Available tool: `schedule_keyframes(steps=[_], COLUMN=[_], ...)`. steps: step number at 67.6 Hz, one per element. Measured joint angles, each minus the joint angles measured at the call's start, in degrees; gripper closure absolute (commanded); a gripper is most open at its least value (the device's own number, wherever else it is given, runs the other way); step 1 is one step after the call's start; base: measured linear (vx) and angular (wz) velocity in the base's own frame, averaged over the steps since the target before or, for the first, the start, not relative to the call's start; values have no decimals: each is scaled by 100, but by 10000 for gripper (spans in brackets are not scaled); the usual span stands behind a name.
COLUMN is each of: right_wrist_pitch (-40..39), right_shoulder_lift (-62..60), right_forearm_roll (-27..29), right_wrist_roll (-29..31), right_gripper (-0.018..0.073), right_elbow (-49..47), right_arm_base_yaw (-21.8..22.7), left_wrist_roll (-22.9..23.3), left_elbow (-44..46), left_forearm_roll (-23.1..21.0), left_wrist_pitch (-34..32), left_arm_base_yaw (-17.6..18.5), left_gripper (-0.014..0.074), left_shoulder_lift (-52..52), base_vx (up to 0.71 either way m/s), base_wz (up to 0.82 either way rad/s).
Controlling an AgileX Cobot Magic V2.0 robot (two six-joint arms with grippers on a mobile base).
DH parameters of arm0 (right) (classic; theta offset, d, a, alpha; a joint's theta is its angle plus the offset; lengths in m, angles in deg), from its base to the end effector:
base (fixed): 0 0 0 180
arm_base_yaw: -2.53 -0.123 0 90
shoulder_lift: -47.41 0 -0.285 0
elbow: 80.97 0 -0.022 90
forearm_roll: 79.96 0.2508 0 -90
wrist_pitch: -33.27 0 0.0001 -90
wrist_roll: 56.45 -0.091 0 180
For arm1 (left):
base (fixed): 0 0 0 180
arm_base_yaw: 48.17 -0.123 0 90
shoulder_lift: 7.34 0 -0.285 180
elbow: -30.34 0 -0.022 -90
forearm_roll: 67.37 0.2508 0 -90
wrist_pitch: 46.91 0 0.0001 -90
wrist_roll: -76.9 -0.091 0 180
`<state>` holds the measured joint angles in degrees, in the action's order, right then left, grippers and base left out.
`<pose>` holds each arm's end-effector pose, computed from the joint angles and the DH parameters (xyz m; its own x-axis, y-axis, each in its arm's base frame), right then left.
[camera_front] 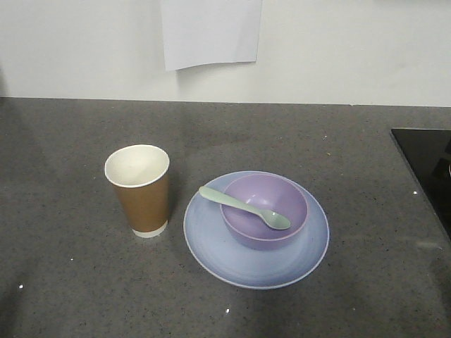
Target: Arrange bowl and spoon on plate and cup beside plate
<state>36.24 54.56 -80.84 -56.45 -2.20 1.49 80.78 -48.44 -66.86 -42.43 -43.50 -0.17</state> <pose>0.0568 0.0010 0.1999 0.0196 -0.0150 -0.9997 -0.0171 0.9997 -0.0153 0.0567 -0.0046 0.1974 -0.0122 -0.0580 -0.9982 0.0801 0.9950 -0.0588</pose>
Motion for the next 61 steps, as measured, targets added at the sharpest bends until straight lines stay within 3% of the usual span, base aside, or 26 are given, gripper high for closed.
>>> schedule_keyframes(steps=[14, 61], right_wrist_pitch=[0, 5], right_shoulder_lift=[0, 0], right_forearm_roll=[0, 0], right_wrist_roll=[0, 0], right_gripper=[563, 563], right_elbow=[0, 0], right_arm_base_yaw=[0, 0], left_wrist_roll=[0, 0], left_elbow=[0, 0], left_forearm_roll=[0, 0], left_wrist_pitch=[0, 0], left_arm_base_yaw=[-170, -175], left_gripper=[603, 603], left_shoulder_lift=[0, 0], base_vx=[0, 0], base_wz=[0, 0])
